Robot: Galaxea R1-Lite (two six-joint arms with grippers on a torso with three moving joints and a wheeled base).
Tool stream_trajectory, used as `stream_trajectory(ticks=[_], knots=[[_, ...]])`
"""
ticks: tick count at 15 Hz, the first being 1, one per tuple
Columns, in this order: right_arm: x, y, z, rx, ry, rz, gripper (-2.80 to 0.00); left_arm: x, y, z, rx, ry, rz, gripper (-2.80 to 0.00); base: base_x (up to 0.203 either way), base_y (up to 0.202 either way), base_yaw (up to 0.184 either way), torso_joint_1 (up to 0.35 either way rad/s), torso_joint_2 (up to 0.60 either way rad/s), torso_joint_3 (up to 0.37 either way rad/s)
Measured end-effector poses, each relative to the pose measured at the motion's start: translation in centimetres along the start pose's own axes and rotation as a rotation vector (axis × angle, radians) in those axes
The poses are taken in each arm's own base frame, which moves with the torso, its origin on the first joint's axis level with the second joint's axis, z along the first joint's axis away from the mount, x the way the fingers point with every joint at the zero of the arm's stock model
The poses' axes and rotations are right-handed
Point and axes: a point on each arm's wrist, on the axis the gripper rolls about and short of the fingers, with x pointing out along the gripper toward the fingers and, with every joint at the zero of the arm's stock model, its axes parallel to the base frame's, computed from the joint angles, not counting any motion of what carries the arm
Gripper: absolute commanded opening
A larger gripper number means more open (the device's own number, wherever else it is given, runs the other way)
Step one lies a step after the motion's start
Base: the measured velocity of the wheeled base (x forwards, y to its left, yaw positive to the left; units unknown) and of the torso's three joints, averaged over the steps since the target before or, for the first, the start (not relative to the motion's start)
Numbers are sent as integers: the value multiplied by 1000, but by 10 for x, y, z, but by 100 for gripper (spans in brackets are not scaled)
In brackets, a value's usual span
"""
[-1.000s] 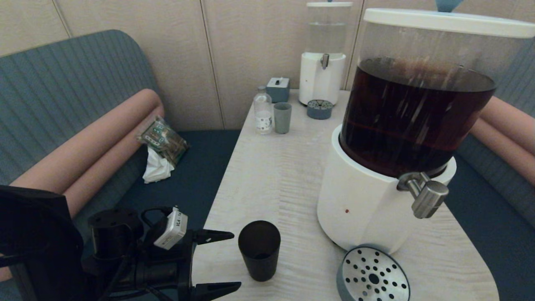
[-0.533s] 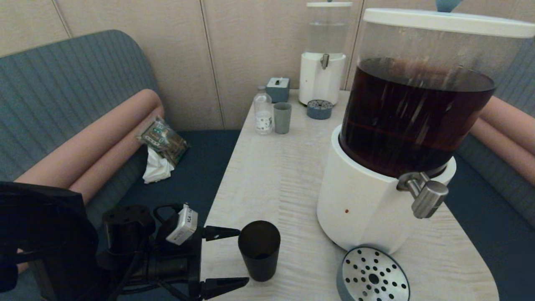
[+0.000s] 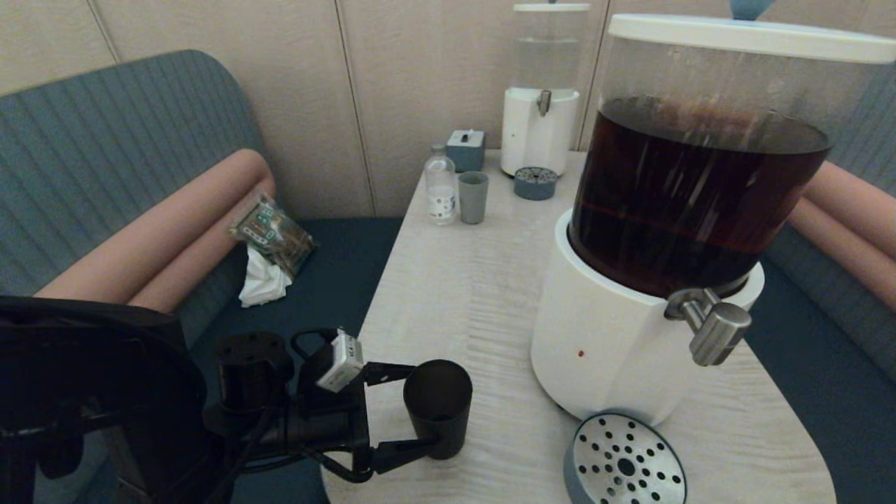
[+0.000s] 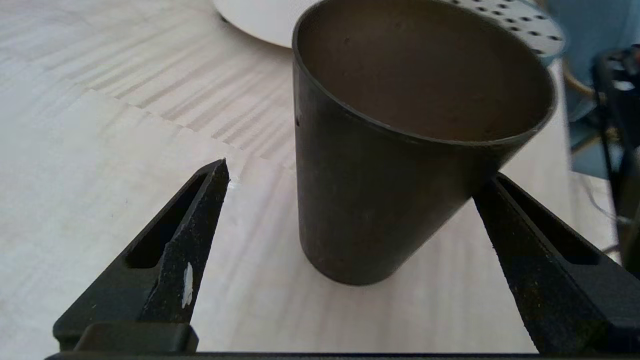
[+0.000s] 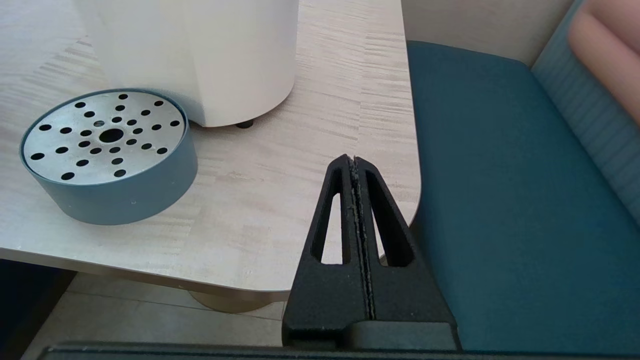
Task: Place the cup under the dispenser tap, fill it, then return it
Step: Pick up the cup
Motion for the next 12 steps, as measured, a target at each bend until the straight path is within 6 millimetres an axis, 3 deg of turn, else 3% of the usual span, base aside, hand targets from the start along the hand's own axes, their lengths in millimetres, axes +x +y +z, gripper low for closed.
stream_trajectory(ticks=[12], knots=[[0,0,0,-2,0,1,-280,18,11,1,13,-4,94,0,0,0,0,0,0,0]])
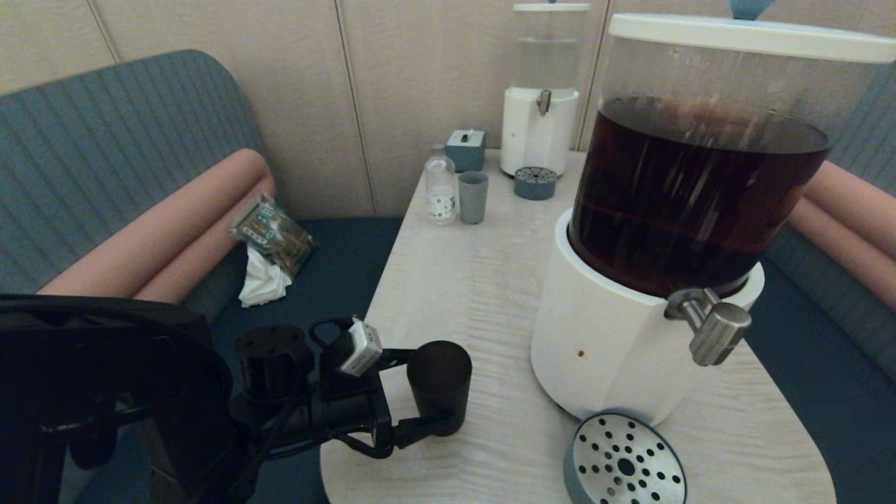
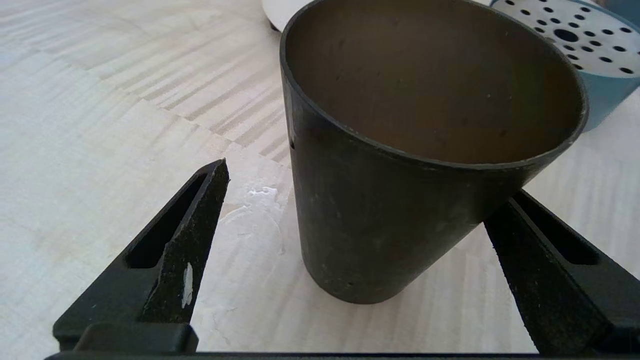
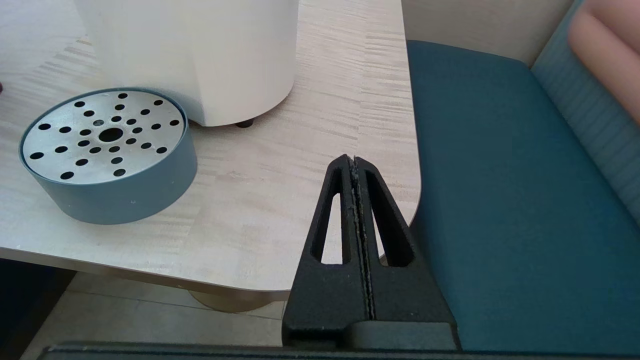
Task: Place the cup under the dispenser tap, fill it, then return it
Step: Pick up the cup
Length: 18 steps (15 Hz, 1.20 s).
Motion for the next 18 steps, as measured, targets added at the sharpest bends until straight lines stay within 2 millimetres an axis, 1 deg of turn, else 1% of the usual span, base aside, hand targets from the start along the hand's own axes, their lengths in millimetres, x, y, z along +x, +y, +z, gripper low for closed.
stream_trajectory(ticks=[1,7,10,12,14,18], knots=[[0,0,0,1,0,-1,-280,0,0,0,0,0,1,-280,0,0,0,0,0,0],[0,0,0,2,0,-1,-280,-1,-2,-1,-7,5,-1,-280,0,0,0,0,0,0],[0,0,0,4,1,-1,-280,-3,-4,2,-16,4,1,-280,0,0,0,0,0,0],[0,0,0,6,1,-1,-280,-10,-10,9,-52,0,7,-280,0,0,0,0,0,0],[0,0,0,6,1,-1,-280,-20,-17,20,-69,-11,40,-280,0,0,0,0,0,0],[0,0,0,10,1,-2,-280,-41,-32,38,-43,-20,142,-280,0,0,0,0,0,0]])
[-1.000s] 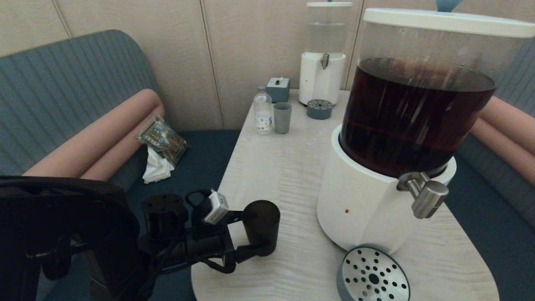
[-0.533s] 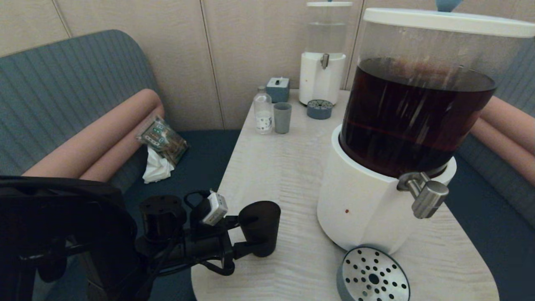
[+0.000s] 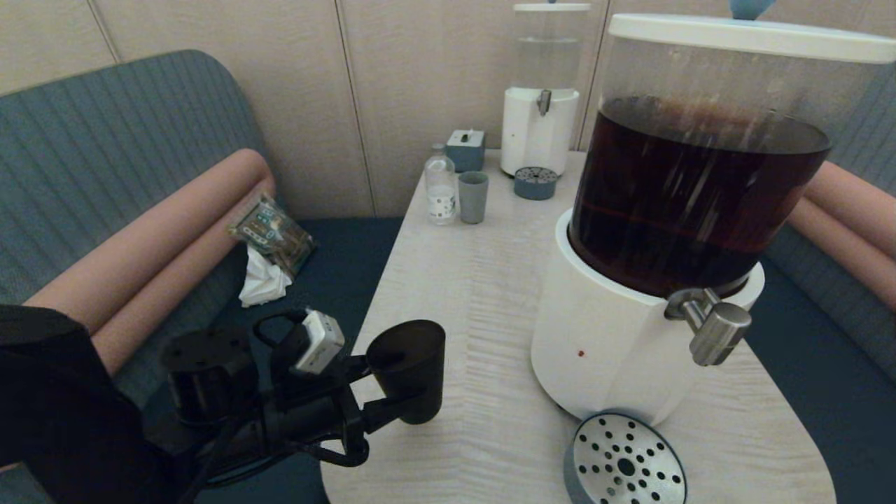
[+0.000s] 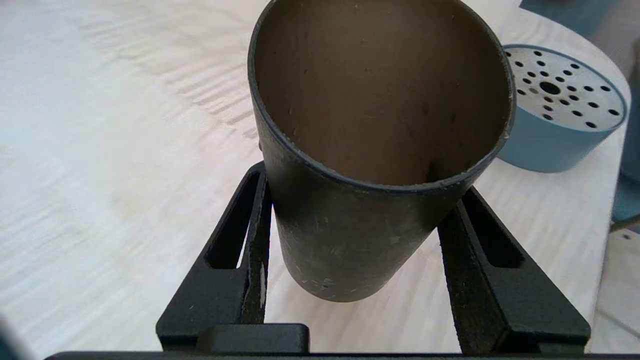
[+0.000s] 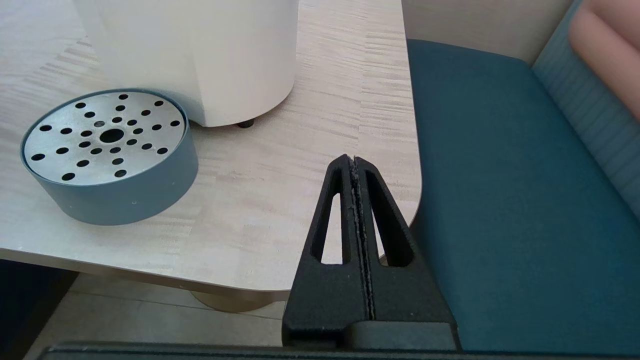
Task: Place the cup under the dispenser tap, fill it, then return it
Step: Pick up the cup, then place it under the water dispenser
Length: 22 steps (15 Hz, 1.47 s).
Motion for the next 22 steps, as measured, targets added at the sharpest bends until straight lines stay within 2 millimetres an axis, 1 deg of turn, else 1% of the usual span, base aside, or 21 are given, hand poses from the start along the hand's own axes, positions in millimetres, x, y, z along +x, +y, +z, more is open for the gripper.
stream_trajectory(ticks=[1,3,5,7,9,13,16,18,22], knots=[[0,0,0,1,-1,0,-280,-3,-6,5,-4,-10,-4,-280,0,0,0,0,0,0],[0,0,0,2,-1,-1,-280,0,-19,17,-57,-46,-52,-280,0,0,0,0,0,0],[0,0,0,1,-1,0,-280,9,-29,31,-94,-94,-108,-280,0,0,0,0,0,0],[0,0,0,1,-1,0,-280,19,-41,37,-125,-110,-172,-280,0,0,0,0,0,0],[0,0,0,1,-1,0,-280,25,-50,36,-135,-100,-223,-280,0,0,0,0,0,0],[0,0,0,1,-1,0,-280,36,-57,29,-102,-84,-290,-280,0,0,0,0,0,0],[0,0,0,1,-1,0,-280,49,-62,25,-75,-79,-333,-280,0,0,0,0,0,0],[0,0,0,3,-1,0,-280,58,-71,24,-70,-79,-401,-280,0,0,0,0,0,0],[0,0,0,6,-1,-2,-280,76,-84,20,-65,-77,-462,-280,0,0,0,0,0,0]])
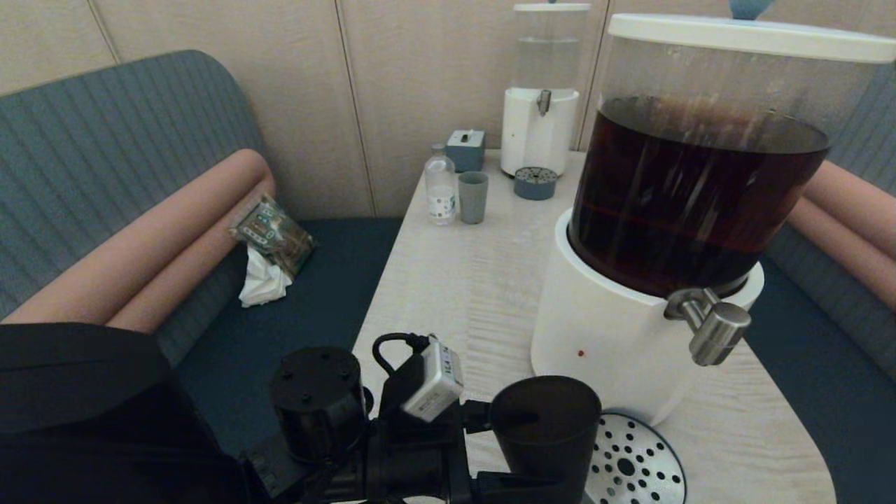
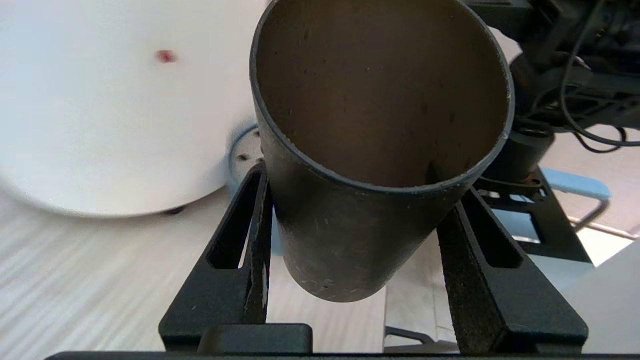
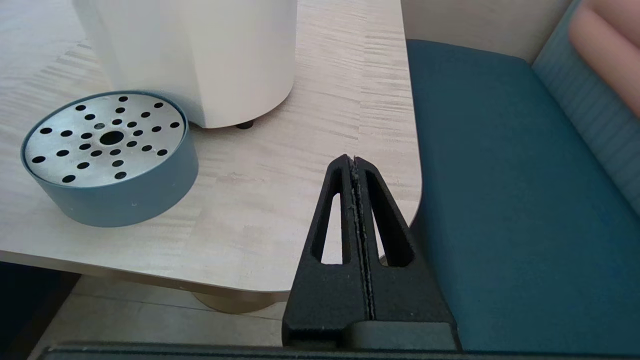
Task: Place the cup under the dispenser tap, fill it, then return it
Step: Place it under the water dispenser
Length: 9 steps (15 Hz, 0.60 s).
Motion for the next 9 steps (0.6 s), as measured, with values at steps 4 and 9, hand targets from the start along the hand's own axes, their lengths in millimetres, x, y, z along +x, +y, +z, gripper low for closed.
stream_trajectory(ticks=[4,9], knots=[[0,0,0,0,0,0,-280,21,6,-3,14,-16,-29,-280,0,0,0,0,0,0],[0,0,0,15,-1,-2,-280,44,21,-7,41,-46,-40,-280,0,0,0,0,0,0]])
